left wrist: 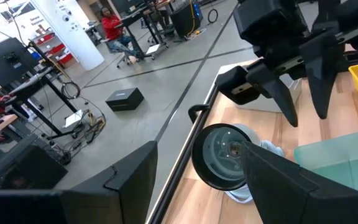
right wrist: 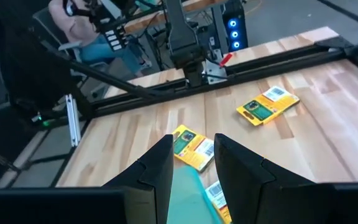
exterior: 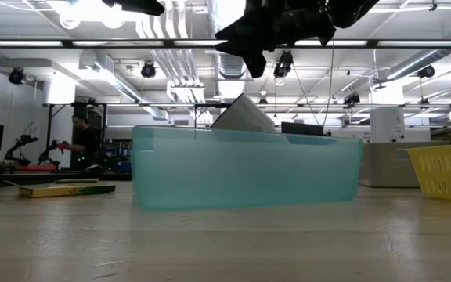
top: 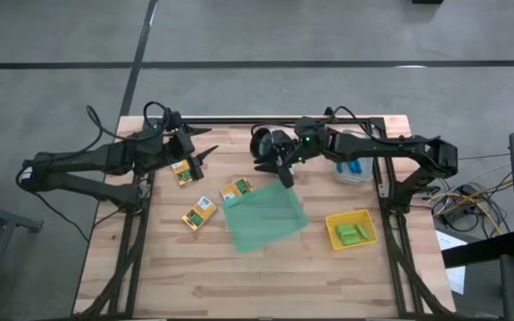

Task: Pick & Place School Supplies
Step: Adjust the green bin

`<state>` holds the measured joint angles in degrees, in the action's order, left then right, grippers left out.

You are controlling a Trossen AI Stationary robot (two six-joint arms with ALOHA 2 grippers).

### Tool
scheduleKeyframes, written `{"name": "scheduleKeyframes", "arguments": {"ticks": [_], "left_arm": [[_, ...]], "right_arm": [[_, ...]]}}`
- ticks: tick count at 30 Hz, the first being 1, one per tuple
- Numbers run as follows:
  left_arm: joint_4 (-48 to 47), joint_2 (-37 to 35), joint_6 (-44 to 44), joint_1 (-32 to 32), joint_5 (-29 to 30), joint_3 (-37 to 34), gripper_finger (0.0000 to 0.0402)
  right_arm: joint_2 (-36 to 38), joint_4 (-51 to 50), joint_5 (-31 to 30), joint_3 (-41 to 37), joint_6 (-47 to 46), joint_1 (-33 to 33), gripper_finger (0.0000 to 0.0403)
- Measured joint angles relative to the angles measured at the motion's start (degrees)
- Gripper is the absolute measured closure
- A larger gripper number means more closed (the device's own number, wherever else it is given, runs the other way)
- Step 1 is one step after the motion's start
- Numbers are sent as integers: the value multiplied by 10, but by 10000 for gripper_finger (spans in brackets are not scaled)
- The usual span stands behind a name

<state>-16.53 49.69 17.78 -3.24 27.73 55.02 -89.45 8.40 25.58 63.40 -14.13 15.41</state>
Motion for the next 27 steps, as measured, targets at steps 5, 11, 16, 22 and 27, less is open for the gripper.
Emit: {"name": "scheduleKeyframes", "arguments": {"ticks": [5, 11, 16, 22, 27], "left_arm": [[0, 0, 0, 0, 0, 0, 165], [0, 0, 0, 0, 0, 0, 165], [0, 0, 0, 0, 0, 0, 165], [-1, 0, 0, 0, 0, 0, 165], [-1, 0, 0, 0, 0, 0, 165]], "right_arm": [[-18, 13, -6, 0, -52, 10, 291], [-80, 11, -6, 38, -54, 8, 291], [-121, 17, 18, 75, -103, 15, 291], [-143, 6, 29, 93, -86, 18, 291], [-131, -21, 31, 88, -15, 19, 291]]}}
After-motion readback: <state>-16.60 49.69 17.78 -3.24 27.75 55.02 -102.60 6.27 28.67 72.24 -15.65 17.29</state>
